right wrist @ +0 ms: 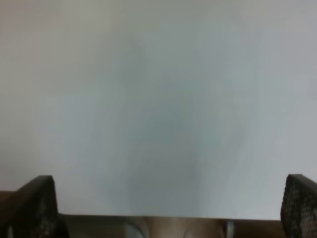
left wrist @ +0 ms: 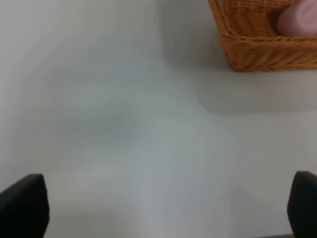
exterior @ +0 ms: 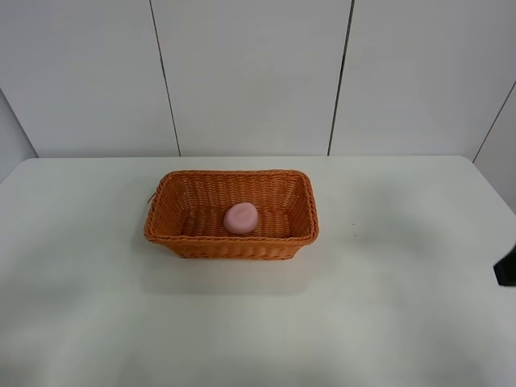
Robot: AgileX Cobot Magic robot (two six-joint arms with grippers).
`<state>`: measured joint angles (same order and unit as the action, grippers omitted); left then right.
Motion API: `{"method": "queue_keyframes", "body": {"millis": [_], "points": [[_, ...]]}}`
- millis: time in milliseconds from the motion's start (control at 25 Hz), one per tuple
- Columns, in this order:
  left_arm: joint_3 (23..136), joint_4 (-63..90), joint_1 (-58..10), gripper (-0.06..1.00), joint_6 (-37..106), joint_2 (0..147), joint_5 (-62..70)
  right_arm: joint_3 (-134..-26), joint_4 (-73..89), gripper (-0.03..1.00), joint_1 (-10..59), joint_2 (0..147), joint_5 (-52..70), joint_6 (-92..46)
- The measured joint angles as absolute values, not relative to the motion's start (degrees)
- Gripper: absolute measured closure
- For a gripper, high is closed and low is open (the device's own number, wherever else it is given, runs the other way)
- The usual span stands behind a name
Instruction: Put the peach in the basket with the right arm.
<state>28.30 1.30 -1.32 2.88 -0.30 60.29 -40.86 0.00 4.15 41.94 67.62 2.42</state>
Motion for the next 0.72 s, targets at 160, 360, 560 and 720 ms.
{"method": "queue_keyframes", "body": {"millis": [160,360,560,720], "points": [[28.3,1.3,-1.32,-0.04,2.88,-0.3,60.29,-33.22,0.3,0.27,4.15,26.16,64.33,2.42],[28.3,1.3,-1.32,-0.04,2.88,-0.3,60.29,-29.22,-0.33,0.27,4.15,11.01,61.24,2.42],[28.3,1.3,-1.32,-0.04,2.88,-0.3,60.29,-28.09,-0.55,0.27,4.15,2.97,59.59,2.42],[28.3,1.3,-1.32,-0.04,2.88,-0.3,60.29,-28.05,-0.55,0.27,4.19,-0.15,59.2,2.42]]}}
